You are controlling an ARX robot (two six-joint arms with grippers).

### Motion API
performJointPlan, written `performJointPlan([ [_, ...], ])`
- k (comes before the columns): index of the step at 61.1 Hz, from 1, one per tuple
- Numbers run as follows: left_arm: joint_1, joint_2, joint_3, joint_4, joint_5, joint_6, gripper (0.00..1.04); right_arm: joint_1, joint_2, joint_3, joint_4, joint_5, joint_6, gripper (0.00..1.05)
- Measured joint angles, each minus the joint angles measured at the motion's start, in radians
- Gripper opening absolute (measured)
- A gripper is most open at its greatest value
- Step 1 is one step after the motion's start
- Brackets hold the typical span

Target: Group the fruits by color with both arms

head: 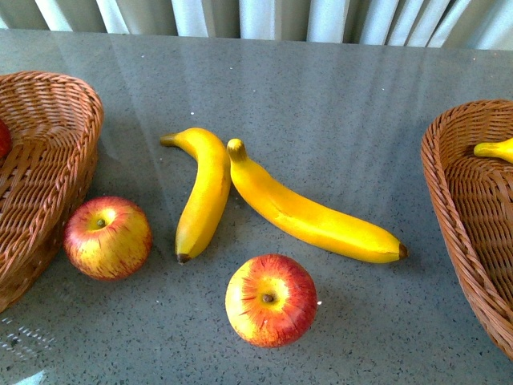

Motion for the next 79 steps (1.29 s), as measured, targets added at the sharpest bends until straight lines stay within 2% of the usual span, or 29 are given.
performJointPlan([
  [9,-0.168,0.181,0.053,0.064,-0.061,-0.010,0.96,0.000,0.000,0.000,0.000,0.000,0.000,0.96],
  [17,-0.230,0.249,0.082,0.087,-0.079,-0.016,0.96,0.000,0.000,0.000,0.000,0.000,0.000,0.96],
  [45,-0.301,0.505,0.095,0.239,-0.106,-0.032,0.96,0.000,0.000,0.000,0.000,0.000,0.000,0.96],
  [66,-0.345,0.627,0.117,0.277,-0.112,-0.047,0.96,0.000,0.000,0.000,0.000,0.000,0.000,0.96],
  [79,-0.340,0.652,0.118,0.266,-0.161,-0.049,0.96,0.000,0.000,0.000,0.000,0.000,0.000,0.96],
])
